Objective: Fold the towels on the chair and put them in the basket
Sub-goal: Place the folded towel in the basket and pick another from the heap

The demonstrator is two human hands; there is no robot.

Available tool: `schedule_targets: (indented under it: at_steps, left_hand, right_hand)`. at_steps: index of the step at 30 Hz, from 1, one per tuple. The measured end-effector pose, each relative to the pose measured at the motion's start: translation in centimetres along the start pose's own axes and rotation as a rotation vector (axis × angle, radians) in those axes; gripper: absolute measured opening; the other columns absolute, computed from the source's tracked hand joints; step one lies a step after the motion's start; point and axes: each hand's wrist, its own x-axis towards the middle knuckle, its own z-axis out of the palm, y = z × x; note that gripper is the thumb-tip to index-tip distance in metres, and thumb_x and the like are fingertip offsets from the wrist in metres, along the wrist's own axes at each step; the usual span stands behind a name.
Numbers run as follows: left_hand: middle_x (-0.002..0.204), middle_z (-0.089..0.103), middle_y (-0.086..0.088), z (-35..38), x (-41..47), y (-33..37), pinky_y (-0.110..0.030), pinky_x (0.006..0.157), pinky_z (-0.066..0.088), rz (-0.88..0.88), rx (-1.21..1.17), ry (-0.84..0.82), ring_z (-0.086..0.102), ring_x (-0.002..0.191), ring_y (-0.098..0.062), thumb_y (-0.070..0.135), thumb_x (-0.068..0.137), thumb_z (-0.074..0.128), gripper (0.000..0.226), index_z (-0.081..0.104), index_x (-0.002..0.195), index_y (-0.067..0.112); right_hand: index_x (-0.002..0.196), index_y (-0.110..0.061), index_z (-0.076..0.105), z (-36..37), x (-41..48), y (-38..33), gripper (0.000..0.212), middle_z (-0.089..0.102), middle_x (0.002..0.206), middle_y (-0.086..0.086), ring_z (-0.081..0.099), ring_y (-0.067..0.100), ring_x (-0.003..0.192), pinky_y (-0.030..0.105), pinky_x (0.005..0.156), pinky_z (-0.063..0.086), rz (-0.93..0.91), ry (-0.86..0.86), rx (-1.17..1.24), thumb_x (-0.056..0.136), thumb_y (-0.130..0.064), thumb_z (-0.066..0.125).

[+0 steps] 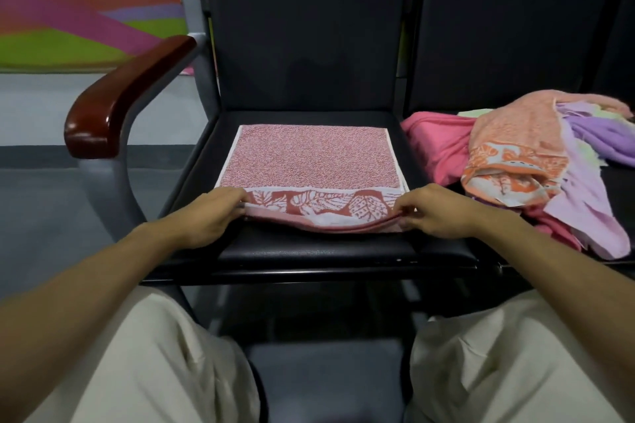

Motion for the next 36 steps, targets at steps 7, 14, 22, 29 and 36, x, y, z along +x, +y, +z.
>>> schedule_targets:
  at_steps: [7, 14, 22, 29, 36]
  left_hand:
    - [0.095, 0.055, 0.003, -0.3, 1.5, 1.1, -0.021, 0.076, 0.043, -0.084, -0.242, 0.037, 0.054, 0.087, -0.012, 0.038, 0.096, 0.047, 0.020, 0.046, 0.107, 0.021]
    - [0.084, 0.058, 0.013, -1.3, -0.1, -0.4, -0.009, 0.068, 0.038, -0.149, -0.214, 0.240, 0.055, 0.078, -0.001, 0.014, 0.073, 0.083, 0.038, 0.054, 0.080, 0.038]
    - [0.059, 0.069, 0.007, -2.7, -1.8, 0.6, -0.018, 0.057, 0.051, -0.281, -0.458, 0.349, 0.063, 0.053, -0.003, 0.010, 0.076, 0.079, 0.014, 0.071, 0.076, 0.022]
    - [0.077, 0.057, 0.011, -2.6, -2.7, 2.2, -0.010, 0.062, 0.038, -0.186, -0.294, 0.350, 0.054, 0.073, -0.004, 0.018, 0.100, 0.046, 0.027, 0.050, 0.078, 0.032]
    - [0.097, 0.056, 0.007, -2.9, -1.4, 2.8, -0.021, 0.073, 0.040, -0.248, -0.649, 0.361, 0.053, 0.085, -0.003, 0.027, 0.099, 0.050, 0.004, 0.054, 0.101, 0.027]
  right_hand:
    - [0.088, -0.022, 0.056, 0.8, 1.9, 1.8, 0.015, 0.058, 0.082, -0.007, 0.058, 0.018, 0.083, 0.028, 0.075, 0.045, 0.254, 0.117, 0.263, 0.094, -0.008, 0.057]
    - [0.083, -0.023, 0.056, 1.0, 2.9, 2.9, 0.018, 0.056, 0.069, -0.005, 0.060, 0.010, 0.061, 0.032, 0.068, 0.055, 0.312, 0.169, 0.354, 0.094, -0.010, 0.059]
    - [0.086, -0.016, 0.066, -0.4, 0.7, 2.3, 0.008, 0.066, 0.074, -0.009, 0.061, -0.001, 0.068, 0.011, 0.065, 0.043, 0.218, 0.296, 0.416, 0.087, -0.009, 0.069]
    - [0.083, -0.020, 0.069, -1.3, -2.3, 0.1, 0.020, 0.066, 0.072, -0.012, 0.057, -0.006, 0.069, 0.010, 0.069, 0.043, 0.213, 0.057, 0.643, 0.088, -0.001, 0.066]
    - [0.088, -0.022, 0.070, -1.4, -0.6, -0.5, 0.012, 0.068, 0.082, -0.005, 0.055, -0.003, 0.070, 0.016, 0.071, 0.043, 0.243, 0.456, 0.668, 0.090, -0.011, 0.066]
